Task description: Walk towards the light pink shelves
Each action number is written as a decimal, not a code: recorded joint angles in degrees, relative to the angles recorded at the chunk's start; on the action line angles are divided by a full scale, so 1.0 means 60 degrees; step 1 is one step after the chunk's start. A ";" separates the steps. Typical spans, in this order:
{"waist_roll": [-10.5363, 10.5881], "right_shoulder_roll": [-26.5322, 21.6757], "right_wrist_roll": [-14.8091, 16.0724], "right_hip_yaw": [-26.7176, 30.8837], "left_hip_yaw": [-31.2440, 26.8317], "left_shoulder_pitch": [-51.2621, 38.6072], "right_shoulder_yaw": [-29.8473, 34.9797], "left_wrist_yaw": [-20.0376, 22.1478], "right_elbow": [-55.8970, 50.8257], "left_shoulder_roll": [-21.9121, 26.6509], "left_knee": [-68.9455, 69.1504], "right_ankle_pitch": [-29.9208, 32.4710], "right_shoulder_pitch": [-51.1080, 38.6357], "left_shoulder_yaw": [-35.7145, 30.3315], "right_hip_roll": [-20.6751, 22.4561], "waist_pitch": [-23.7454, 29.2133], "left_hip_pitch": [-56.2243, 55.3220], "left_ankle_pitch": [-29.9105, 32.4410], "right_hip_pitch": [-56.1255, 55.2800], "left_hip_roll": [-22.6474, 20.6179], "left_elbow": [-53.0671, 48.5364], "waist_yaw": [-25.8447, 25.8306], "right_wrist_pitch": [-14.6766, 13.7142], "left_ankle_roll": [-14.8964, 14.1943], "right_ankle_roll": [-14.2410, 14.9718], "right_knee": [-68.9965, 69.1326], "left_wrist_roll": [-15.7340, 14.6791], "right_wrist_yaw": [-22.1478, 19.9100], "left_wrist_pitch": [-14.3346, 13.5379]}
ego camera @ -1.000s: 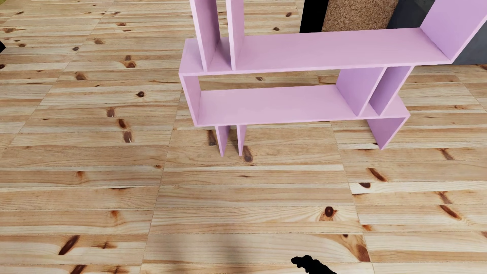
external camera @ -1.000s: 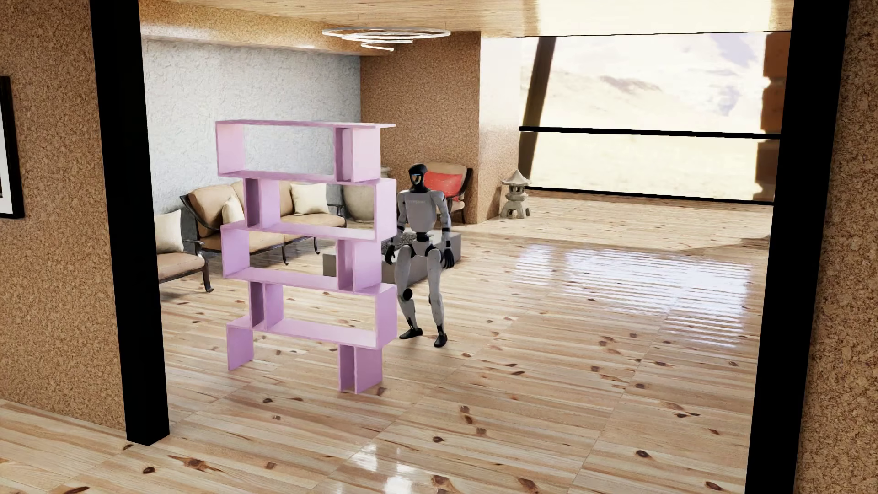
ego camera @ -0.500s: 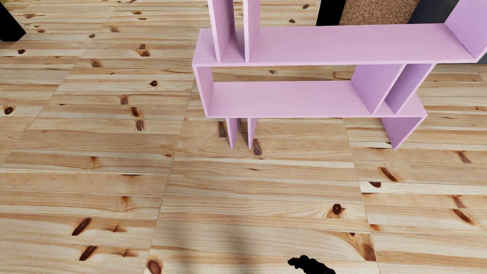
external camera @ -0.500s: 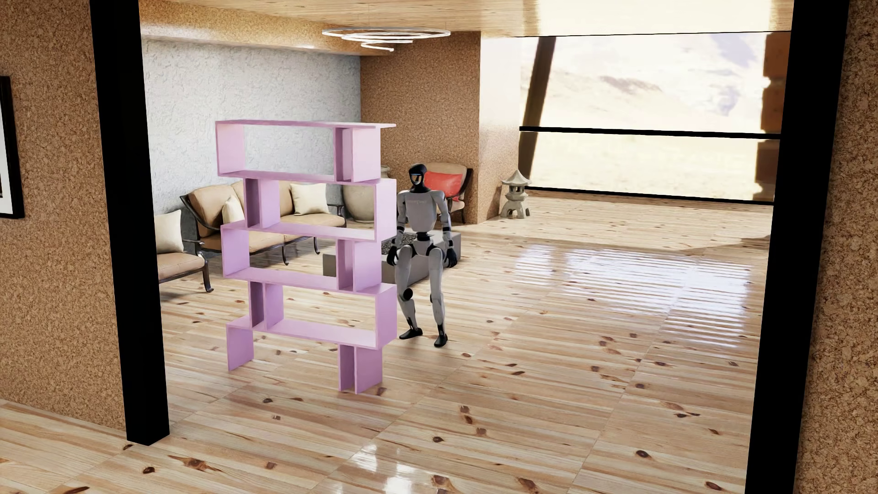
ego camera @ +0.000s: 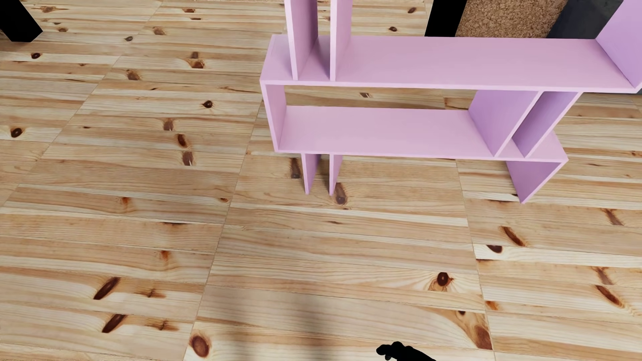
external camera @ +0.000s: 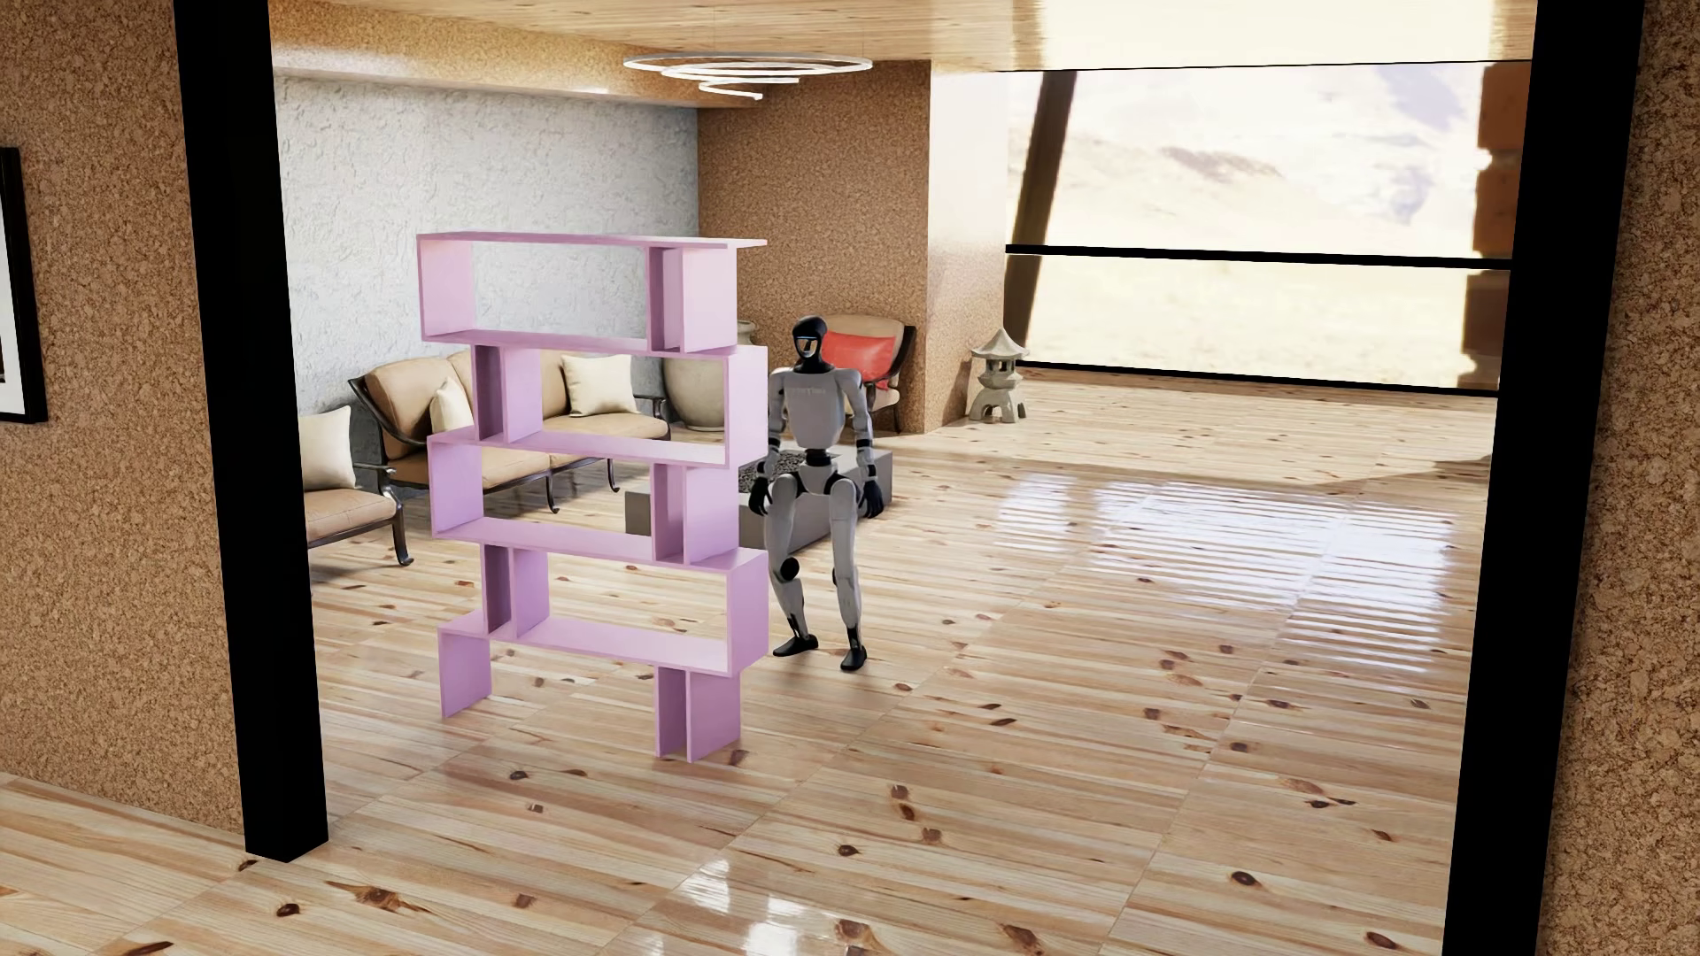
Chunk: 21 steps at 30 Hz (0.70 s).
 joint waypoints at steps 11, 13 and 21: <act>-0.0006 0.0412 0.1663 0.0018 0.0069 -0.0079 0.0167 0.0094 0.2442 -0.0415 -0.0214 -0.0001 -0.0968 0.0577 -0.0003 -0.0007 0.0233 0.0006 0.0171 -0.0029 0.0073 0.0005 0.0699 -0.0088 0.0021 -0.0151 -0.0144 -0.0573 0.0084; -0.0008 0.0348 0.1704 0.0026 0.0111 -0.0169 0.0550 0.0077 0.2881 -0.0404 -0.0273 -0.0055 -0.1081 0.0603 -0.0017 0.0006 0.0267 -0.0033 0.0157 -0.0017 0.0098 0.0014 0.0701 -0.0173 0.0023 -0.0119 -0.0133 -0.0513 0.0042; -0.0165 0.0129 0.2099 0.1060 0.1181 -0.0061 0.0794 0.0107 0.2215 -0.0173 -0.0139 -0.0392 -0.0660 0.0524 0.0595 0.0012 0.0675 -0.0096 -0.0023 0.0797 0.0568 -0.0131 0.0276 -0.0242 -0.0270 0.0115 0.0009 -0.0873 0.0145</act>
